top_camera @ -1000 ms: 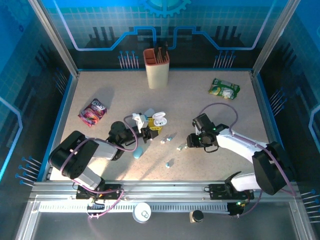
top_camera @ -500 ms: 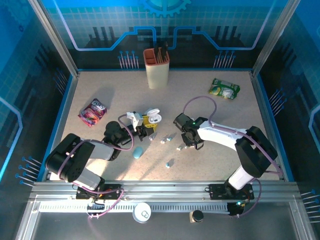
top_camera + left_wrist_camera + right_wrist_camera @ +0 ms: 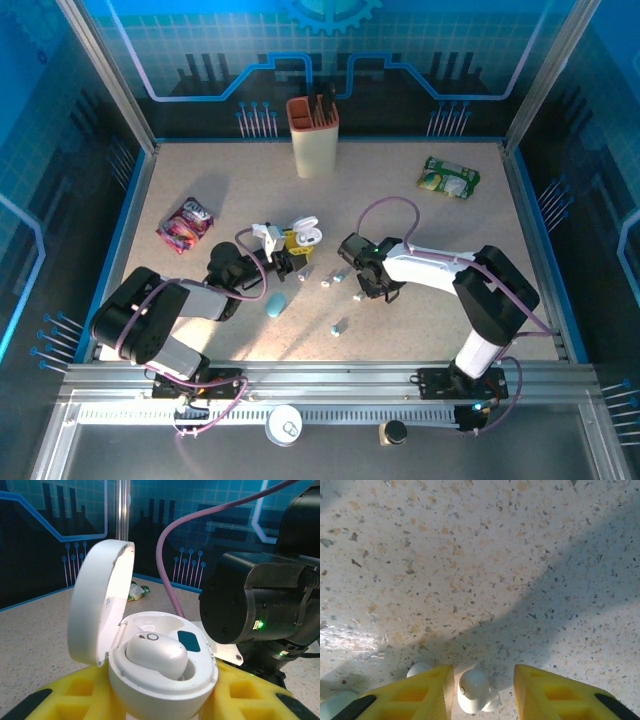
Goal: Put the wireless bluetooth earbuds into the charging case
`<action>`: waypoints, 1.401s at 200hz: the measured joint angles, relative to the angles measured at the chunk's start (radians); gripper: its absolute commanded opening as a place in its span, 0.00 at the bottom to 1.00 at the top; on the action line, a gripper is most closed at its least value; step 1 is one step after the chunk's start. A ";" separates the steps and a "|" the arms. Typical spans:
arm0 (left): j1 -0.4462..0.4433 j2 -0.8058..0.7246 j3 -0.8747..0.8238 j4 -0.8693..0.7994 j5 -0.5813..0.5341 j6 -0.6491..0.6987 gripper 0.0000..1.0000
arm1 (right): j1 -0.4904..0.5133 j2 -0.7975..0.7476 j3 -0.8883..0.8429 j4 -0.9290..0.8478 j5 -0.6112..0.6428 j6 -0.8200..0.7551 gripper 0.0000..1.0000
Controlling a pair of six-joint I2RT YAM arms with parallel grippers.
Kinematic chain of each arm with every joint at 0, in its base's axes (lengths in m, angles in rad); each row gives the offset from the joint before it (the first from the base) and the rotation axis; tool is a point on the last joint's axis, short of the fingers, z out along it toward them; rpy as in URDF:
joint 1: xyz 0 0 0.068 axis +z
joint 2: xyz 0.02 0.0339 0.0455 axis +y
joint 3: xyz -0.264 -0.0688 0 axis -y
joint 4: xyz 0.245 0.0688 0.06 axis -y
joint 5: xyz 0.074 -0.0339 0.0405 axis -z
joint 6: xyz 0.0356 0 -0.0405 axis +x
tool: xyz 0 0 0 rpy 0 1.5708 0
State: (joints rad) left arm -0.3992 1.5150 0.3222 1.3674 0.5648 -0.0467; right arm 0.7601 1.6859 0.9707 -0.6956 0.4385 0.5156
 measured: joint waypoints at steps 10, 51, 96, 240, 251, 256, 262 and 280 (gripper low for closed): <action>0.000 0.000 0.000 0.000 0.000 0.000 0.35 | 0.000 0.000 0.000 0.000 0.000 0.000 0.34; 0.000 0.000 0.000 0.000 0.000 -0.003 0.35 | 0.000 0.003 0.000 0.000 0.000 0.005 0.33; 0.000 0.000 0.000 -0.002 0.000 -0.003 0.35 | 0.000 0.000 -0.002 -0.002 -0.003 0.007 0.34; 0.000 0.000 0.000 -0.016 0.001 -0.003 0.35 | -0.022 -0.007 -0.017 0.001 -0.038 -0.026 0.22; 0.000 0.000 0.000 -0.016 0.001 -0.003 0.35 | -0.024 -0.007 -0.017 0.001 -0.037 -0.028 0.21; 0.000 0.000 0.000 -0.016 0.001 -0.003 0.35 | -0.024 -0.007 -0.017 0.001 -0.037 -0.028 0.21; 0.000 0.000 0.000 -0.016 0.001 -0.003 0.35 | -0.024 -0.008 -0.017 0.000 -0.037 -0.028 0.21; 0.000 0.000 0.000 -0.016 0.003 -0.003 0.35 | -0.027 -0.021 -0.018 0.001 -0.039 -0.028 0.21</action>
State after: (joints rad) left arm -0.3992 1.5150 0.3222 1.3514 0.5674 -0.0498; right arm 0.7330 1.6653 0.9527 -0.6949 0.3996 0.4873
